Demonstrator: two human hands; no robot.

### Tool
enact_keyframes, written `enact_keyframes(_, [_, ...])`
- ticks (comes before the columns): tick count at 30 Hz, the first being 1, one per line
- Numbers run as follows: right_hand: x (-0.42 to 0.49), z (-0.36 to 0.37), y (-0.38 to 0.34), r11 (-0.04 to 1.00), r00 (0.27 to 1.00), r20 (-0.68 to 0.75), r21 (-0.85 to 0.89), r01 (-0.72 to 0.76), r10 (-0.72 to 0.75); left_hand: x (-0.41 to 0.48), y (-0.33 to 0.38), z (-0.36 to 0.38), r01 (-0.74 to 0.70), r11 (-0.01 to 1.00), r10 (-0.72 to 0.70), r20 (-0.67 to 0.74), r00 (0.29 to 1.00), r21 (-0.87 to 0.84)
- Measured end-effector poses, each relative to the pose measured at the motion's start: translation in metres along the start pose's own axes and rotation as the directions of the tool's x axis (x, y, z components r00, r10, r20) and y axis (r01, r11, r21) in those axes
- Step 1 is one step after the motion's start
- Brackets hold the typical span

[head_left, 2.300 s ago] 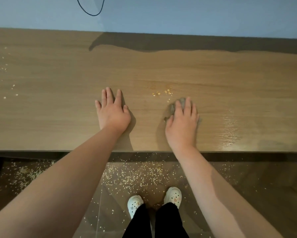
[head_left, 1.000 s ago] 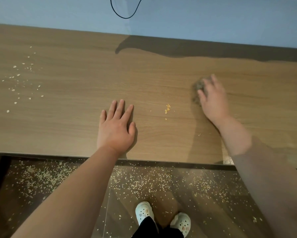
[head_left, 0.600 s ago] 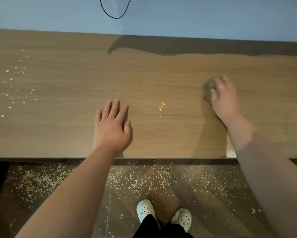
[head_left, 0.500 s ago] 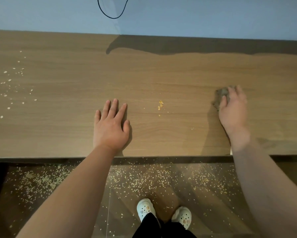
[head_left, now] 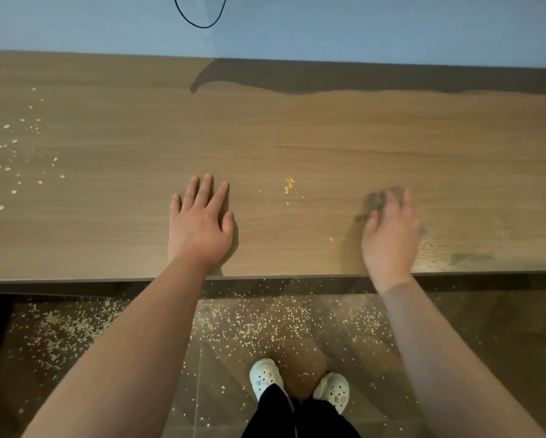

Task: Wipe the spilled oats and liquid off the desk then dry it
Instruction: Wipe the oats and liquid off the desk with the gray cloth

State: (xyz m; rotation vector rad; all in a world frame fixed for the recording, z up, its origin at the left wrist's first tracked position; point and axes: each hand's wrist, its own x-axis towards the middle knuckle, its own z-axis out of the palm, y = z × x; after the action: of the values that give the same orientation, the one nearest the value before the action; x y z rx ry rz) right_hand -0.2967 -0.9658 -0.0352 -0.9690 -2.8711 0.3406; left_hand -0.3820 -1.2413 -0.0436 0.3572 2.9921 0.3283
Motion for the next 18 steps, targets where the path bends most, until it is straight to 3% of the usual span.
enact_keyframes(2, [-0.035, 0.010, -0.037, 0.955, 0.955, 0.081, -0.059, 0.289, -0.284, 0.000, 0.000, 0.001, 0.000, 1.000, 0.000, -0.002, 1.000, 0.001])
enact_keyframes(4, [-0.062, 0.015, -0.053, 0.821, 0.796, 0.242, 0.001, 0.571, -0.554, 0.000, -0.001, 0.001, 0.000, 1.000, 0.000, 0.002, 1.000, 0.005])
enact_keyframes(6, [-0.054, 0.004, -0.043, 0.738, 0.667, 0.358, 0.105, 0.666, -0.653, 0.000, -0.001, 0.001, -0.001, 1.000, 0.001, -0.002, 1.000, 0.003])
enact_keyframes(7, [-0.042, -0.002, -0.032, 0.734, 0.655, 0.376, 0.115, 0.669, -0.655, 0.000, -0.001, 0.001, -0.002, 1.000, 0.002, -0.004, 1.000, -0.001])
enact_keyframes(9, [-0.016, -0.009, -0.007, 0.821, 0.758, 0.336, 0.093, 0.563, -0.559, 0.000, 0.000, 0.001, -0.005, 1.000, 0.005, -0.003, 1.000, -0.001])
enact_keyframes(11, [0.006, -0.013, 0.006, 0.940, 0.918, 0.207, 0.133, 0.315, -0.337, 0.000, -0.001, 0.001, -0.005, 1.000, 0.005, 0.000, 1.000, 0.003])
enact_keyframes(12, [0.007, -0.011, 0.004, 0.969, 0.966, 0.133, 0.137, 0.204, -0.222, 0.000, -0.001, 0.001, -0.004, 1.000, 0.004, -0.001, 1.000, 0.003])
enact_keyframes(14, [-0.009, 0.001, -0.018, 0.989, 0.989, 0.049, 0.055, 0.138, -0.141, 0.000, -0.001, 0.000, -0.003, 1.000, 0.003, -0.002, 1.000, 0.002])
enact_keyframes(15, [-0.024, 0.006, -0.030, 0.972, 0.970, 0.055, 0.027, 0.235, -0.236, 0.000, -0.001, 0.001, -0.003, 1.000, 0.003, -0.003, 1.000, -0.001])
enact_keyframes(16, [-0.040, 0.009, -0.040, 0.917, 0.912, 0.094, 0.028, 0.399, -0.400, 0.000, -0.001, 0.001, -0.003, 1.000, 0.003, -0.005, 1.000, -0.006])
enact_keyframes(18, [-0.061, 0.013, -0.038, 0.679, 0.650, 0.226, 0.080, 0.730, -0.726, 0.001, -0.001, 0.001, -0.004, 1.000, 0.003, -0.006, 1.000, -0.011])
